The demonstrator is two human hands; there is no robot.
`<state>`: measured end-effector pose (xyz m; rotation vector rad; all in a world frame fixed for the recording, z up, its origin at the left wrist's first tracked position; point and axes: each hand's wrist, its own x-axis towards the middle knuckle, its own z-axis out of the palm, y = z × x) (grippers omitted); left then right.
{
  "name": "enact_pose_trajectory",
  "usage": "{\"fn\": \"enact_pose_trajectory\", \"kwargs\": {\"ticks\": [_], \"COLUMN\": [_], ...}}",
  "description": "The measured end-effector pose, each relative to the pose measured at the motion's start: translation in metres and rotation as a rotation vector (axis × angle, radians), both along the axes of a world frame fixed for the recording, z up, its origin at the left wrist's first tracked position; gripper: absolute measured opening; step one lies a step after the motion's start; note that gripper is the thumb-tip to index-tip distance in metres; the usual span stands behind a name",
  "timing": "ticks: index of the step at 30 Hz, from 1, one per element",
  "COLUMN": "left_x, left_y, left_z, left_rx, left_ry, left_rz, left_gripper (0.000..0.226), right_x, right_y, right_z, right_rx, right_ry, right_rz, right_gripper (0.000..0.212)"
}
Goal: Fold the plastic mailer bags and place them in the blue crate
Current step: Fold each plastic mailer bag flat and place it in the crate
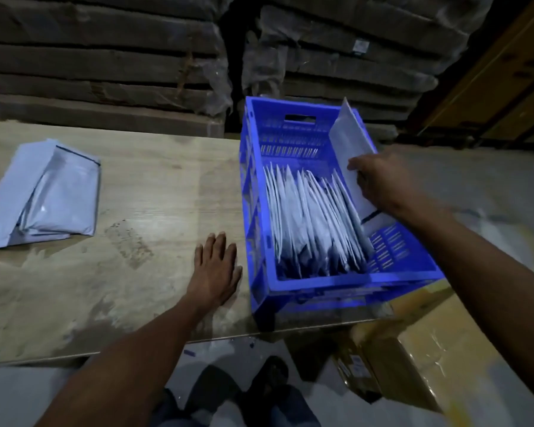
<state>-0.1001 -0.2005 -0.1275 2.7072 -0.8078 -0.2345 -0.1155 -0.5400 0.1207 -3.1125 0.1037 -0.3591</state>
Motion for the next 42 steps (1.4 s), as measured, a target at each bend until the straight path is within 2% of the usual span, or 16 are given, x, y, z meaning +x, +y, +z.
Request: {"fn": "enact_pose_trajectory", "kwargs": {"ticks": [4,9,13,15,19,25,29,30,33,34,38,42], "left_x": [-0.002,-0.005,-0.005,-0.005,-0.006,-0.008,-0.007,-0.008,-0.008,-0.007,-0.007,-0.008], "left_y": [-0.007,-0.013,-0.017,-0.017,-0.015,-0.013,-0.009,-0.009,-0.01,-0.01,-0.008,-0.009], "left_z": [-0.003,0.0,0.001,0.003,0.002,-0.007,-0.009,-0.01,-0.012,-0.012,-0.012,-0.011], "left_rx": [0.023,0.019,0.049,0.064,0.082,0.09,0.077,0.077,0.073,0.072,0.058,0.039], "left_ry": [0.002,0.037,0.089,0.104,0.09,0.018,0.008,0.003,-0.018,-0.019,-0.003,-0.005], "left_rz": [0.043,0.072,0.081,0.083,0.074,0.058,0.053,0.051,0.051,0.051,0.059,0.062], "left_gripper": [0.069,0.06,0.071,0.074,0.078,0.075,0.076,0.075,0.073,0.072,0.068,0.066], "right_x": [0.0,-0.004,-0.008,-0.012,-0.016,-0.01,-0.013,-0.015,-0.019,-0.018,-0.012,-0.007], "right_y": [-0.016,-0.026,-0.029,-0.029,-0.039,-0.05,-0.035,-0.028,-0.007,-0.004,-0.005,-0.004], "right_z": [-0.007,-0.026,-0.052,-0.067,-0.094,-0.111,-0.111,-0.113,-0.113,-0.115,-0.119,-0.119], "right_rx": [-0.318,-0.401,-0.325,-0.255,-0.145,-0.052,0.072,0.128,0.19,0.178,0.148,0.223], "right_ry": [0.197,0.376,0.506,0.531,0.503,0.505,0.467,0.447,0.549,0.582,0.592,0.647], "right_rz": [0.029,-0.028,-0.075,-0.087,-0.078,-0.06,-0.138,-0.164,-0.232,-0.236,-0.262,-0.291], "right_gripper": [0.025,0.023,0.028,0.024,0.015,0.023,0.017,0.029,0.089,0.096,0.087,0.091]}}
